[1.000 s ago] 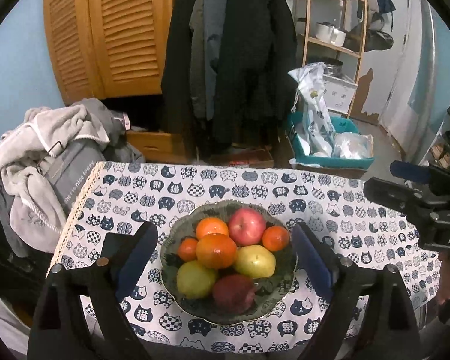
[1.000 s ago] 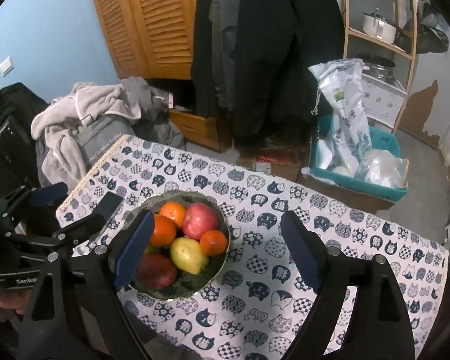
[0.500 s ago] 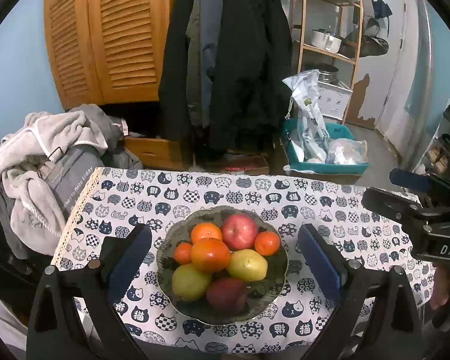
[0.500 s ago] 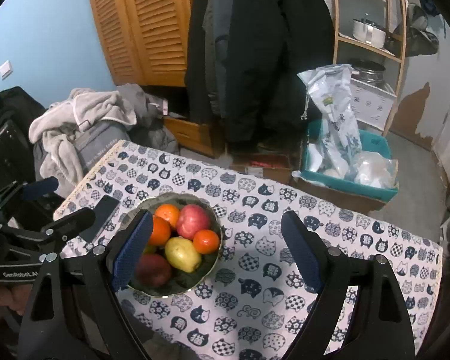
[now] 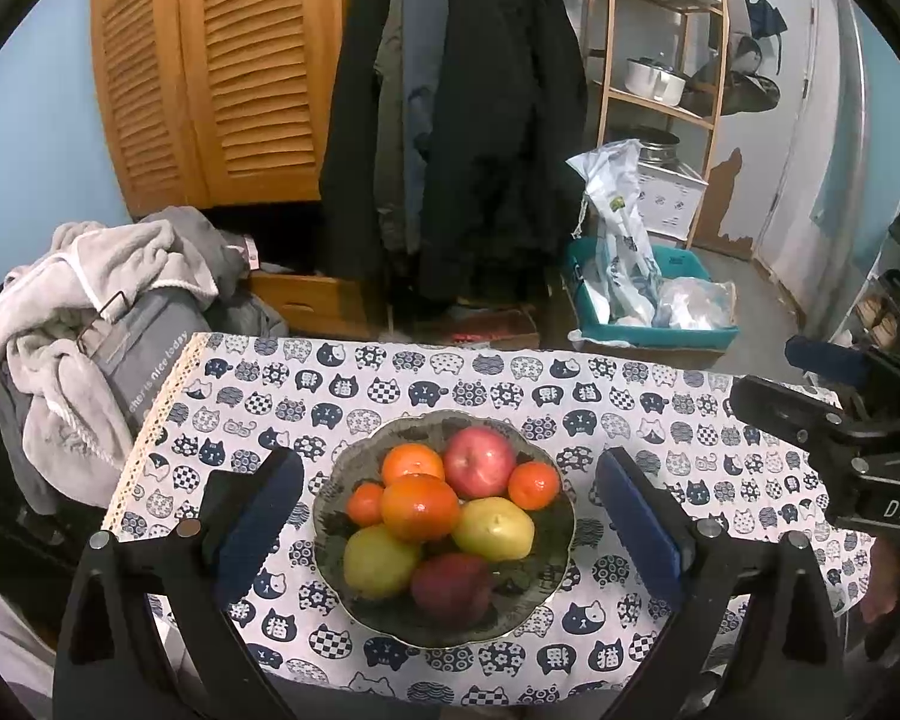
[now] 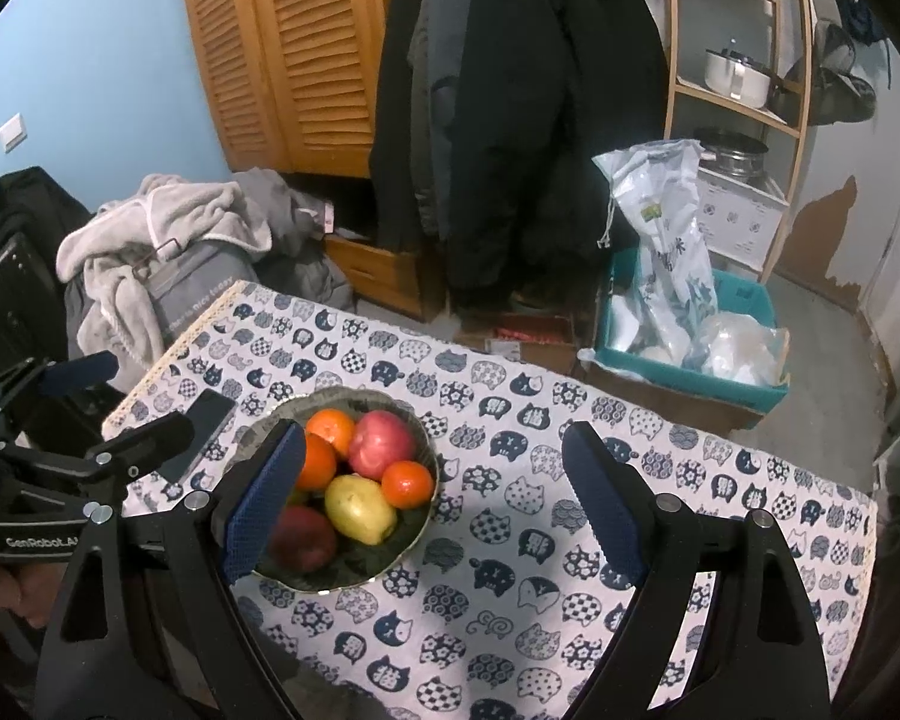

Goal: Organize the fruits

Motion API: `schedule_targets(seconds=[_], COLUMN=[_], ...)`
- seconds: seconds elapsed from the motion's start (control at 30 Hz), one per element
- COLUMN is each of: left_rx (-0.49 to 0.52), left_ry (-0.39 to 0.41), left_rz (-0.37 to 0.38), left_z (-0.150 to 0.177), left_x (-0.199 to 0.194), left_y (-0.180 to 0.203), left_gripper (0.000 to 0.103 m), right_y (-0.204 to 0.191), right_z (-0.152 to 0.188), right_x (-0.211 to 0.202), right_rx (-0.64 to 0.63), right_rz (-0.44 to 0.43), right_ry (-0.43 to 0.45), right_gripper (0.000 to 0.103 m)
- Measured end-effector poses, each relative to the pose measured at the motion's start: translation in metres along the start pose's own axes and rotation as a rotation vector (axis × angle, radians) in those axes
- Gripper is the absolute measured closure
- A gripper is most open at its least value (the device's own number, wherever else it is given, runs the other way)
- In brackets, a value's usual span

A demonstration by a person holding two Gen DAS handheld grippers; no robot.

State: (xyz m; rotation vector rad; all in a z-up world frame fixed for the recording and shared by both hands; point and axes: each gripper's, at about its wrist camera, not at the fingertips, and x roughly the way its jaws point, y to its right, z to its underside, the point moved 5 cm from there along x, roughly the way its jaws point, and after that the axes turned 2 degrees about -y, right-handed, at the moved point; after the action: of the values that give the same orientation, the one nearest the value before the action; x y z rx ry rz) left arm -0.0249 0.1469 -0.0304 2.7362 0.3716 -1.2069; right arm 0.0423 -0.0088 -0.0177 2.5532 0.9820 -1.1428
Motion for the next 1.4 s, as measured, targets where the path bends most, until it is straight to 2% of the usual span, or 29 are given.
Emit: schedule_targets(seconds=[1.4], left_rx=[-0.004], left_ry=[-0.034], left_rz=[-0.042], left_z=[0.0050], left_x=[0.0014], left_y=[-0.0011], left_gripper=[0.004], right_y=[0.0037], right_z=[-0.0006], right_x=[0.0001], right_rx=[-0.003], right_rz=[0.003], right_ry=[-0.007], right_gripper=[0.017])
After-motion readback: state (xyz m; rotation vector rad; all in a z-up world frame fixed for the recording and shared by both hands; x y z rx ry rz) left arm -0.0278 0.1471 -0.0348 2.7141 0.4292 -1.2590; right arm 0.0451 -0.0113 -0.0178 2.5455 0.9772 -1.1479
